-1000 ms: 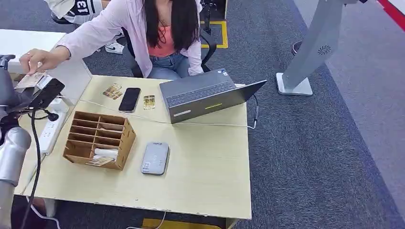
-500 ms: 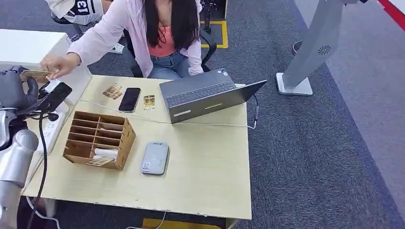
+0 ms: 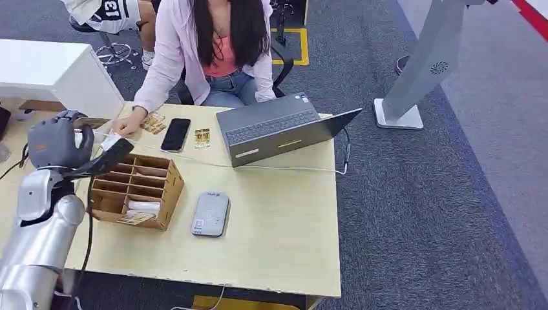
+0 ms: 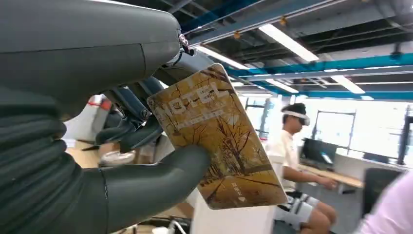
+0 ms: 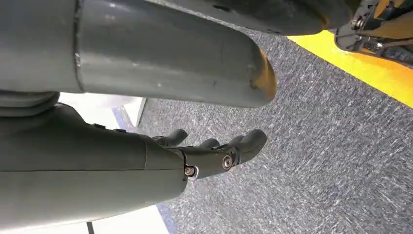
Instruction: Pass the card to the sensor for recognition and then transmit it.
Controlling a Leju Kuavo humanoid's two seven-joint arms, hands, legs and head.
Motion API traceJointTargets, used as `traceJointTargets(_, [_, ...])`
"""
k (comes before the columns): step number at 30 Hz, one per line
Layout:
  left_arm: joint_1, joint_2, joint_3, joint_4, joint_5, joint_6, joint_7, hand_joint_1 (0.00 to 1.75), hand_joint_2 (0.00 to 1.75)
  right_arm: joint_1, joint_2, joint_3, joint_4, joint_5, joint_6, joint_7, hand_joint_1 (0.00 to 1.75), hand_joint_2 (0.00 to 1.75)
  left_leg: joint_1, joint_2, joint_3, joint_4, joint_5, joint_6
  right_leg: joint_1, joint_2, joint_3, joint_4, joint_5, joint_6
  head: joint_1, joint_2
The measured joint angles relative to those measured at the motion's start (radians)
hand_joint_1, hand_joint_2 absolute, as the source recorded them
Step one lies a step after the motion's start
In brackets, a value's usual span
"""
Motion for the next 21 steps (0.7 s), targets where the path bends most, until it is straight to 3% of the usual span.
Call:
traceJointTargets(10, [0.038, -0.040, -0.048, -0.061, -0.004, -0.001, -0.002, 1.75, 1.75, 0.001, 0.000, 0.000, 0.000, -0.002, -0.001, 0.000, 0.00, 0.00, 0.000, 0.000, 0.000, 0.000, 0.000, 0.000, 0.000, 0.000, 0.000, 0.000, 0.000, 0.000, -0.001, 0.000])
traceJointTargets(21, [0.097, -0.131, -0.170, -0.117, -0.044, -0.027, 0.020, 1.75, 1.75, 0.000, 0.001, 0.000, 0.000, -0.013, -0.003, 0.001, 0.00, 0.00, 0.000, -0.001, -0.001, 0.000, 0.000, 0.000, 0.000, -0.002, -0.001, 0.000, 0.000, 0.000, 0.000, 0.000])
